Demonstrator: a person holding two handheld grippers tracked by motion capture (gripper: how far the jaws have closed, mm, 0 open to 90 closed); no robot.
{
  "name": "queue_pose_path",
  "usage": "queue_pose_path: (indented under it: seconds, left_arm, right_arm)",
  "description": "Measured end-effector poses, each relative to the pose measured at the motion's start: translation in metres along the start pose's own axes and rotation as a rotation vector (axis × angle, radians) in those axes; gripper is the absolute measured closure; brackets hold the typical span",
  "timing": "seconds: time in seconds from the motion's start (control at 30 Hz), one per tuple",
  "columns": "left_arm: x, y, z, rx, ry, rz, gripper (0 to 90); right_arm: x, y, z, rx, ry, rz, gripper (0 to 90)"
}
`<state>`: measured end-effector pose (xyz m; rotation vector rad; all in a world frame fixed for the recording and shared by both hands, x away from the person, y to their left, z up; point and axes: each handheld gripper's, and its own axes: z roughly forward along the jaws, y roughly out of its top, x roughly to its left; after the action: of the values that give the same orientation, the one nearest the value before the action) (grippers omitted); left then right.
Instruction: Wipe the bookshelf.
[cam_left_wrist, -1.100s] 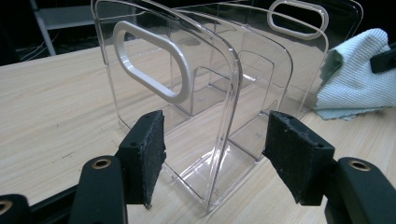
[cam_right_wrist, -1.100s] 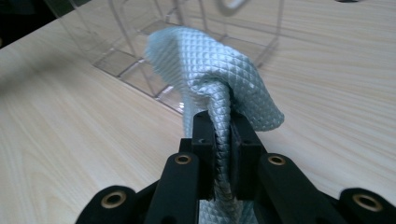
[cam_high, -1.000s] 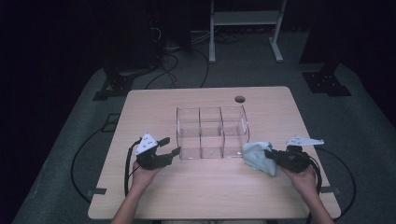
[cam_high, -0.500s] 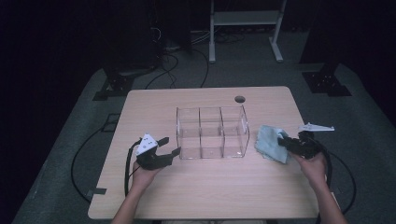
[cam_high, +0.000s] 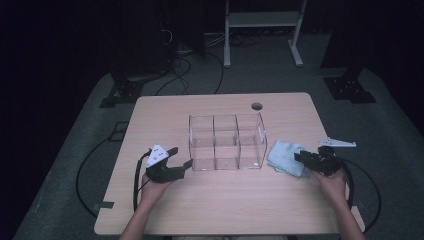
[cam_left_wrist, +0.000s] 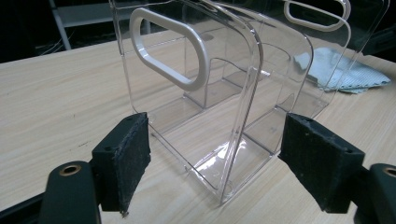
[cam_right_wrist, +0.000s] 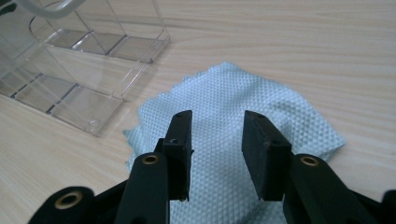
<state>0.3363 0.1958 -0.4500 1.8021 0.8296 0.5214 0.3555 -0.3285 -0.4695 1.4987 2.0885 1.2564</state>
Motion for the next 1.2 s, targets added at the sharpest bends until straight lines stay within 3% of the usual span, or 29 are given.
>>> queue_pose_path:
  seconds: [0.4, 1.2]
  left_arm:
    - [-0.001, -0.003, 0.004, 0.030, 0.011, 0.004, 18.1]
    - [0.006, -0.005, 0.001, 0.036, 0.039, -0.013, 14.4]
  right_arm:
    - [0.006, -0.010, -0.002, -0.001, 0.019, -0.020, 57.6]
    - [0.028, -0.023, -0.003, 0.026, 0.046, -0.082, 52.8]
